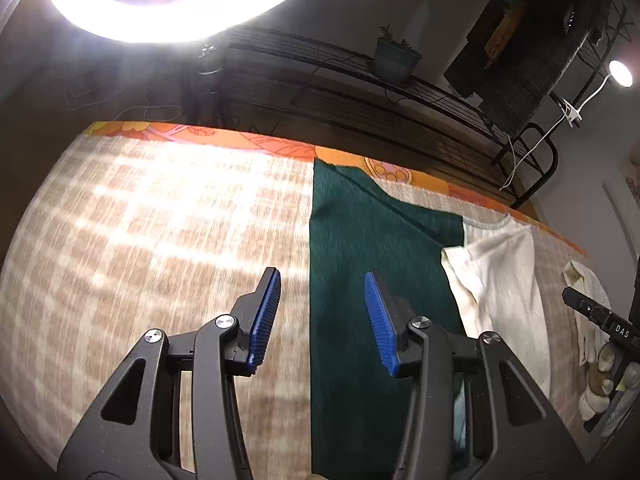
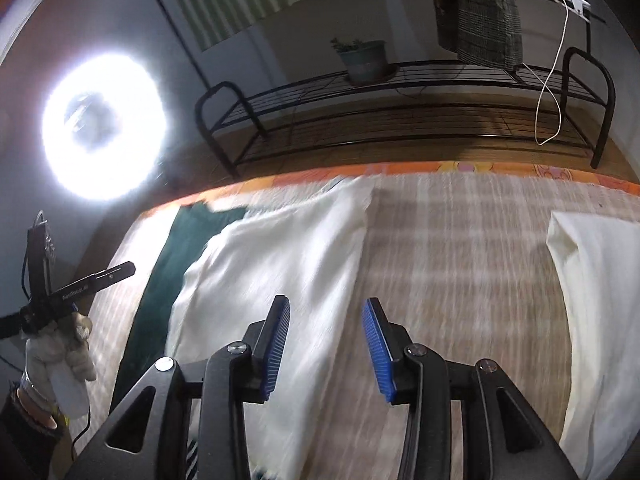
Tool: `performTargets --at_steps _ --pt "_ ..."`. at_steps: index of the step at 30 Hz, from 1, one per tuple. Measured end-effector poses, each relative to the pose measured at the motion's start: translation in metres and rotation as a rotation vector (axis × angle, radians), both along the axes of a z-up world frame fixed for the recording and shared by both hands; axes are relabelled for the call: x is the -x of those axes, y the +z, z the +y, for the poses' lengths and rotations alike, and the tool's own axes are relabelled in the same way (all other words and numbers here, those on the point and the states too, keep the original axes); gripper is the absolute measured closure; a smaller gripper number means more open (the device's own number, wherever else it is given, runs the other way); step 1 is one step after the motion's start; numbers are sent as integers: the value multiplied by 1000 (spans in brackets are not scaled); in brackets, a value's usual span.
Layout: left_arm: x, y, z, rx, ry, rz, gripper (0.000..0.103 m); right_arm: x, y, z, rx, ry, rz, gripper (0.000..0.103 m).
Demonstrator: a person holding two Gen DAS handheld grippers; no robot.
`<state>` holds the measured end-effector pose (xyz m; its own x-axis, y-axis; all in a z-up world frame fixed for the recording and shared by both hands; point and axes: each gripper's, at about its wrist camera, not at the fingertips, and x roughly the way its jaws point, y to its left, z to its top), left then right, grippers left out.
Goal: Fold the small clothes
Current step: 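Open both tools and move them along the folded shirt toward the collar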
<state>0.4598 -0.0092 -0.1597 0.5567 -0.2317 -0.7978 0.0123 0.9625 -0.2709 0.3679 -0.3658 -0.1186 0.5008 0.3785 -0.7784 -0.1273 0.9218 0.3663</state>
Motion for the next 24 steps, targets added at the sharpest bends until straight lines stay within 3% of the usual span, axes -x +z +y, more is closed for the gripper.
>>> performTargets --at_steps 13,22,24 --pt "-69 -24 -5 -12 12 8 58 -79 -29 2 41 -17 6 62" --pt "-93 -32 -19 0 5 6 59 -103 -39 19 36 23 7 62" --pt "-98 -33 -23 1 1 3 59 -104 -39 21 24 22 2 66"
